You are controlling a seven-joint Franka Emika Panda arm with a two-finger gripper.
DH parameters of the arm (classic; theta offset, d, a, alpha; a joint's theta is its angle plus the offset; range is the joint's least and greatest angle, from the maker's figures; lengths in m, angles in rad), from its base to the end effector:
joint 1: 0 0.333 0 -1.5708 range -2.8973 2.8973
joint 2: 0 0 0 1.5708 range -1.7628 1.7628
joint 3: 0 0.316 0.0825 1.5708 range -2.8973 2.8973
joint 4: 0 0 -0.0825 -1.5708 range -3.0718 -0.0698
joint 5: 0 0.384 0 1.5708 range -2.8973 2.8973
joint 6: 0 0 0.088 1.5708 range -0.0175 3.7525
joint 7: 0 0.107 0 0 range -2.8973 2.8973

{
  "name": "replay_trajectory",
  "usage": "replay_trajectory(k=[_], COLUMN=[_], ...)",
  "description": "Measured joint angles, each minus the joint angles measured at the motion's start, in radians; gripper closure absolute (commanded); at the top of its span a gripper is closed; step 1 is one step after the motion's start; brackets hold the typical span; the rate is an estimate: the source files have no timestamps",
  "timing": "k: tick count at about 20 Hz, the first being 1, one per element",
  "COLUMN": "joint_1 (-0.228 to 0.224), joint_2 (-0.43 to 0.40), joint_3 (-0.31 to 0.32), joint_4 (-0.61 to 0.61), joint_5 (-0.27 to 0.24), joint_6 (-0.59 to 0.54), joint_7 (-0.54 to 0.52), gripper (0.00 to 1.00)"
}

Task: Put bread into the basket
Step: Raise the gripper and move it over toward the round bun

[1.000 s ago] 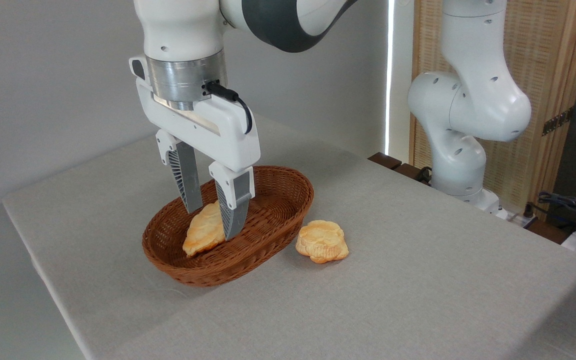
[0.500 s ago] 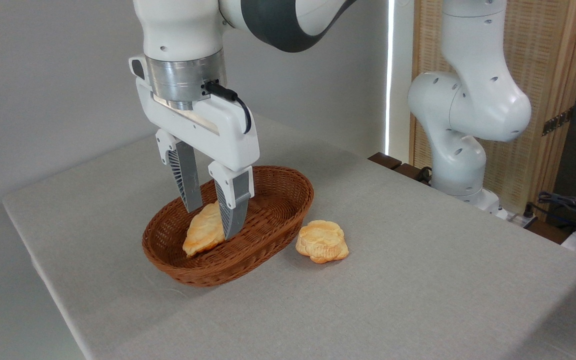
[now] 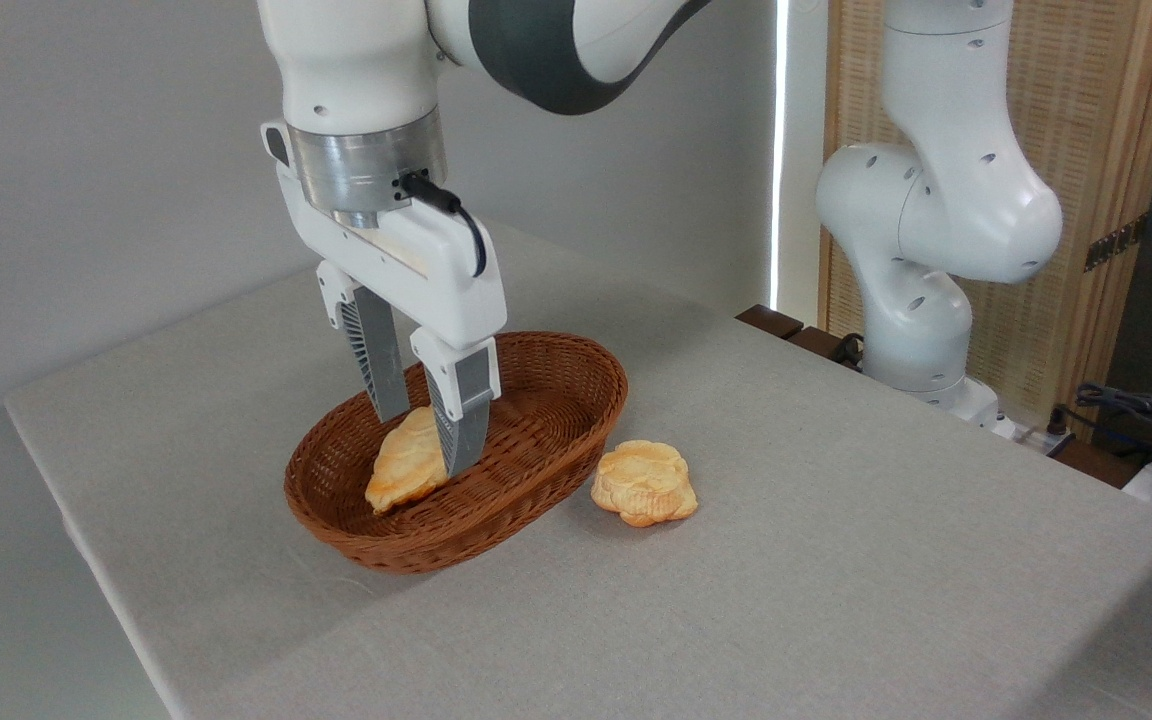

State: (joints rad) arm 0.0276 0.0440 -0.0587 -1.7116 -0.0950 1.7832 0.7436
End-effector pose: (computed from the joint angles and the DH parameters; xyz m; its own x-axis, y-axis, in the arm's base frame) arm 0.5794 -0.0256 0.5515 0.7266 -0.6818 0.0845 -0.6866 -0.7252 0.0525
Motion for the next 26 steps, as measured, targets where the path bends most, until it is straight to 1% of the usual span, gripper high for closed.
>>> replay_trajectory(k=[5,7,11,15,16,17,19,24,26], joint_1=[-0.008,-0.011,-0.010,-0.008,-0.007,-0.006,-0.006,-0.004,-0.003], joint_2=[-0.002,-0.007,-0.045,-0.109,-0.130,-0.141,-0.181,-0.229,-0.242], joint_3=[-0.034,-0.041,-0.040,-0.036,-0.035,-0.034,-0.027,-0.002,0.007], joint_4=[-0.052,-0.077,-0.141,-0.217,-0.243,-0.256,-0.309,-0.384,-0.410], joint_5=[0.000,0.000,0.000,0.001,0.001,0.001,0.001,0.002,0.024], joint_6=[0.000,0.000,0.000,-0.004,-0.006,-0.007,-0.007,-0.007,-0.007], joint_7=[0.062,0.106,0.238,0.385,0.436,0.458,0.541,0.687,0.746], gripper=[0.00,0.00,0.00,0.00,0.00,0.00,0.00,0.00,0.00])
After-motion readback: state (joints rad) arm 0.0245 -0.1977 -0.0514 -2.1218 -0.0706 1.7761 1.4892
